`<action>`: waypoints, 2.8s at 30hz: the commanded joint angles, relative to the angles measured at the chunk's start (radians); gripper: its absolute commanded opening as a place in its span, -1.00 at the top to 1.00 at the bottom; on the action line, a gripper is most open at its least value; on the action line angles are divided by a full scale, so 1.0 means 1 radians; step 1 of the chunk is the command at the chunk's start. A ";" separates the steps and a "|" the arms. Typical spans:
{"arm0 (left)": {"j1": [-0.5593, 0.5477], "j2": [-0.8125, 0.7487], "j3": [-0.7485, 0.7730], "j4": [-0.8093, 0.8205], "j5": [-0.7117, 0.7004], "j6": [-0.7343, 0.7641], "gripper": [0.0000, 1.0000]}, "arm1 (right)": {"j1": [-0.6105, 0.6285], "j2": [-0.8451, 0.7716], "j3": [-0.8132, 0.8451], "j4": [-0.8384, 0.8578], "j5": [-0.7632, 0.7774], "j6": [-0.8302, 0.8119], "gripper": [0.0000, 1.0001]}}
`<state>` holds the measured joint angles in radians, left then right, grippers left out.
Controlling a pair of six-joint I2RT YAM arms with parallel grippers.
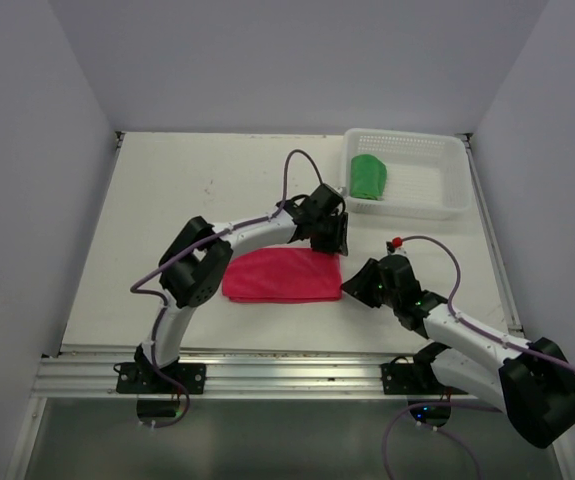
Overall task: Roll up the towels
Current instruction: Roll the towel
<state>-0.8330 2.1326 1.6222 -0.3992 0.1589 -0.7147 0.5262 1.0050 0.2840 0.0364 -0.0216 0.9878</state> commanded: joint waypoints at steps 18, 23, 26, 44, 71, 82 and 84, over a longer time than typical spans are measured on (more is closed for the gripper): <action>-0.037 0.084 0.076 -0.072 -0.145 -0.031 0.10 | -0.040 0.046 -0.029 0.112 -0.057 0.000 0.27; -0.040 0.105 0.080 -0.090 -0.154 -0.022 0.10 | -0.042 0.073 -0.026 0.134 -0.069 0.000 0.27; -0.043 0.110 0.080 -0.113 -0.188 -0.012 0.11 | -0.043 0.102 -0.014 0.141 -0.080 0.005 0.28; -0.089 0.219 0.136 -0.286 -0.377 0.035 0.51 | -0.040 0.231 -0.009 0.238 -0.141 0.003 0.35; 0.048 -0.126 -0.152 0.362 -0.139 -0.077 1.00 | 0.192 0.112 0.276 -0.377 0.285 -0.284 1.00; 0.109 -0.197 -0.295 0.482 -0.052 -0.063 1.00 | 0.297 0.231 0.369 -0.378 0.343 -0.316 1.00; 0.115 -0.209 -0.323 0.488 -0.048 -0.060 1.00 | 0.311 0.250 0.392 -0.400 0.351 -0.313 1.00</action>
<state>-0.7525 1.9881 1.3216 -0.0364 0.1452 -0.7849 0.8093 1.2282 0.6353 -0.2695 0.3019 0.6876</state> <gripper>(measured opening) 0.066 0.055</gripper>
